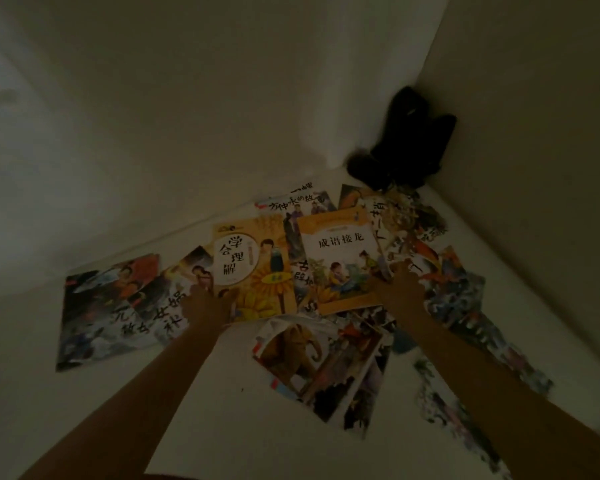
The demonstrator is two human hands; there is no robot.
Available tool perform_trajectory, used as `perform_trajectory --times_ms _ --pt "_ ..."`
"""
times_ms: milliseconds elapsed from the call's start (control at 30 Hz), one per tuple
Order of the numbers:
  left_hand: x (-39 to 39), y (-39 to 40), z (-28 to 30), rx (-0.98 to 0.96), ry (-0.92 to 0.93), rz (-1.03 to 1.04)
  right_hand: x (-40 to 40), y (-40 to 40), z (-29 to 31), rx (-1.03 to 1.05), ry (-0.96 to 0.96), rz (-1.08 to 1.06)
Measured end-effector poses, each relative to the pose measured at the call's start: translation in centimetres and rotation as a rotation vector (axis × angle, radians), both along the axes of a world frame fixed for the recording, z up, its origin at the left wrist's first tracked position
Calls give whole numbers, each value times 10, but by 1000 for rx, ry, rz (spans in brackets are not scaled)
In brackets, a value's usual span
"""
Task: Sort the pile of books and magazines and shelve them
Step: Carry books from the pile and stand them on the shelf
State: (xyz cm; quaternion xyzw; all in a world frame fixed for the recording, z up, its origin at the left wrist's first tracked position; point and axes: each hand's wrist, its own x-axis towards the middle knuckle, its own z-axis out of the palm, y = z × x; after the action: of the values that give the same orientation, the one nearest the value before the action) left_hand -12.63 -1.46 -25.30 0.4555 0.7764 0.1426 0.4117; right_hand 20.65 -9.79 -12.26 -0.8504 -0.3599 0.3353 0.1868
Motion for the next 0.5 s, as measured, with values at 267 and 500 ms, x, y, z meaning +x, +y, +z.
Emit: perform_trajectory --times_ms 267,500 --pt "51 -16 114 -52 -356 213 -11 29 -18 -88 189 -60" --pt "40 -8 111 -54 -363 132 -8 31 7 87 360 -133"
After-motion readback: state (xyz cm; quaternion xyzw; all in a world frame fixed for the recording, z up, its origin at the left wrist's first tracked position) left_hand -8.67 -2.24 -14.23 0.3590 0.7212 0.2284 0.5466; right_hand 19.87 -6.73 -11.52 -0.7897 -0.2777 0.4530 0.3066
